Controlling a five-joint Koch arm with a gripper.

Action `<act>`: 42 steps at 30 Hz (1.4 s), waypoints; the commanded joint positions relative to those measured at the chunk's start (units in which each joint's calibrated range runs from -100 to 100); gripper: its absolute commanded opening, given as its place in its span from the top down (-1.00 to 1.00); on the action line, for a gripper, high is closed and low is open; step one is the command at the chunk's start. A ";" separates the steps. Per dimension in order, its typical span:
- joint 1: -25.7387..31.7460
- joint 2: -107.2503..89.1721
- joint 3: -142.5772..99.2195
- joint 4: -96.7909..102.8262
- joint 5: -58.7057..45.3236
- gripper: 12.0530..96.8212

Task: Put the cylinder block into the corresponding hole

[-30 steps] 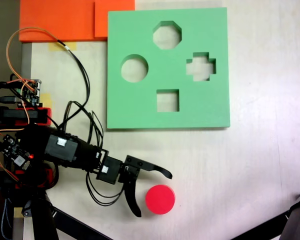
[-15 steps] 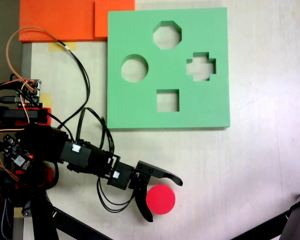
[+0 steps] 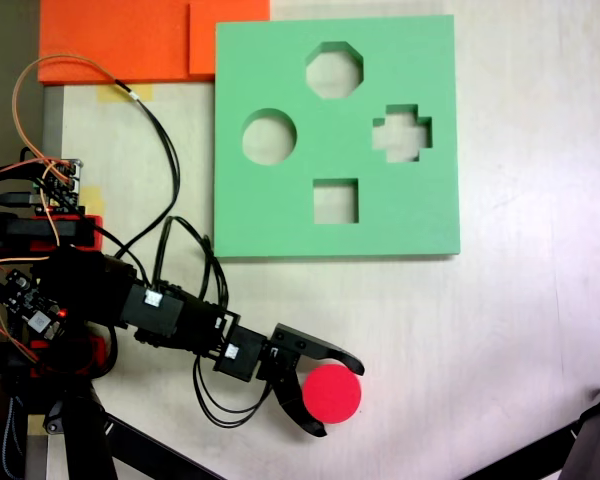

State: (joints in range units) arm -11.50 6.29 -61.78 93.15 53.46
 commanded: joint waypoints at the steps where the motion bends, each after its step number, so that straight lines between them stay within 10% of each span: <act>1: -0.05 -0.01 1.46 6.85 0.29 -0.04; 5: 0.10 -0.01 2.76 6.85 0.29 -0.38; 21: 0.44 11.44 14.23 6.85 1.27 -0.38; 29: 0.83 9.21 13.73 6.85 1.32 0.33; 42: 0.93 -0.57 4.65 6.85 1.37 0.44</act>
State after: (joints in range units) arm -10.62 11.22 -56.79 93.15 54.53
